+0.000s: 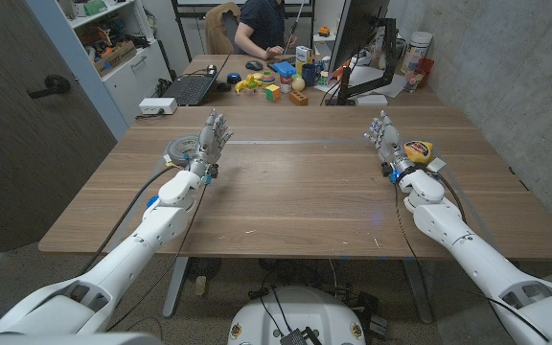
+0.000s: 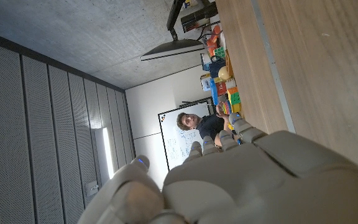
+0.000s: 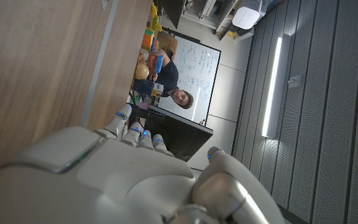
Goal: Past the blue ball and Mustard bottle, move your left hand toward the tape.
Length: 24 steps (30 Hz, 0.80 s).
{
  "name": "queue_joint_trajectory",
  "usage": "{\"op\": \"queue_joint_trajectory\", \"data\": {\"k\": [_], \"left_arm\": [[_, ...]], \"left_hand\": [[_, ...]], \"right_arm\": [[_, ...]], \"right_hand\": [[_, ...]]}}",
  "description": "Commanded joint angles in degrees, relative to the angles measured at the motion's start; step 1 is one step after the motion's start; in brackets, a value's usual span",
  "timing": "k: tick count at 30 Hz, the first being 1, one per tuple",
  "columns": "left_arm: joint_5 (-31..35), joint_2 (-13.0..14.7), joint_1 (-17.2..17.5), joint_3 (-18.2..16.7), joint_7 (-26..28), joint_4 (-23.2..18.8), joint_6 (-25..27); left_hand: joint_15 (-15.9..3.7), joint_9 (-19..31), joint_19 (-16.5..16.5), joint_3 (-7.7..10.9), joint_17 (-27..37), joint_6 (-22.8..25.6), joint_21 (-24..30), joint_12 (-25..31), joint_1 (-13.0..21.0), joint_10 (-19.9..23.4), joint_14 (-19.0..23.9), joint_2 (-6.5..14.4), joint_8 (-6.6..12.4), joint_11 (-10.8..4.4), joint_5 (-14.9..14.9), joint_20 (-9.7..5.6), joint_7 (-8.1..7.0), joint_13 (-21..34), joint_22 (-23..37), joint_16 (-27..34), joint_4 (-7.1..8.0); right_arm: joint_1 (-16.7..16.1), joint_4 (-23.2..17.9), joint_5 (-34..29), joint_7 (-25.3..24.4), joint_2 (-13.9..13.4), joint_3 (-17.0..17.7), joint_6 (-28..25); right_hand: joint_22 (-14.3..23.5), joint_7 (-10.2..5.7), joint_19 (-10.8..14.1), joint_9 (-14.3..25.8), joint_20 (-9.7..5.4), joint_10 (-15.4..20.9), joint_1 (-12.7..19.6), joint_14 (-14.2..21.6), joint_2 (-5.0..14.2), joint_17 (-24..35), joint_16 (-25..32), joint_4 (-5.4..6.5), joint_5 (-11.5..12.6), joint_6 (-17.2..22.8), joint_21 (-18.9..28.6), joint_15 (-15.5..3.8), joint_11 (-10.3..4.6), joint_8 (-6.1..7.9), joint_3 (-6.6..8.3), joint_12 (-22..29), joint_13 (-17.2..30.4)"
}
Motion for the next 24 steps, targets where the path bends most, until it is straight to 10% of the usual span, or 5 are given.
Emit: {"op": "queue_joint_trajectory", "data": {"k": [1, 24], "left_arm": [[-1.26, -0.24, -2.60, 2.82, 1.18, 2.12, -2.28], [13.86, 12.99, -4.73, 4.49, 10.45, -5.13, -1.21]], "left_hand": [[0.44, 0.22, 0.23, 0.21, 0.13, -2.19, 0.16, 0.35, 0.06, -2.42, -0.47, 4.63, 0.58, 0.57, 0.27, 0.66, -1.59, 0.19, 0.23, 0.43, -0.17], [2.15, 0.25, 1.21, -0.32, 0.00, 1.78, -0.47, 0.91, 1.62, 0.71, 1.80, 2.79, 1.34, -0.28, 0.59, 5.79, -6.74, 0.27, 0.17, 0.85, -1.69]], "right_arm": [[-0.36, 1.44, -15.29, 10.67, 11.23, 14.25, -5.25], [1.50, 1.77, -31.35, 21.41, 24.77, 30.33, -7.34]], "right_hand": [[0.13, 0.11, -13.56, 0.14, -4.42, -0.37, -0.02, -8.84, 6.87, 0.24, 0.35, 0.20, 0.28, -1.25, 0.29, -0.05, 0.03, 0.29, 0.17, 0.41, 0.26], [0.15, 0.01, -13.32, 0.15, -4.30, -0.48, -0.02, -8.83, 6.82, 0.22, 0.26, 0.20, 0.33, -1.25, -0.27, 0.04, -0.05, 0.24, 0.23, 0.35, 0.26]]}}
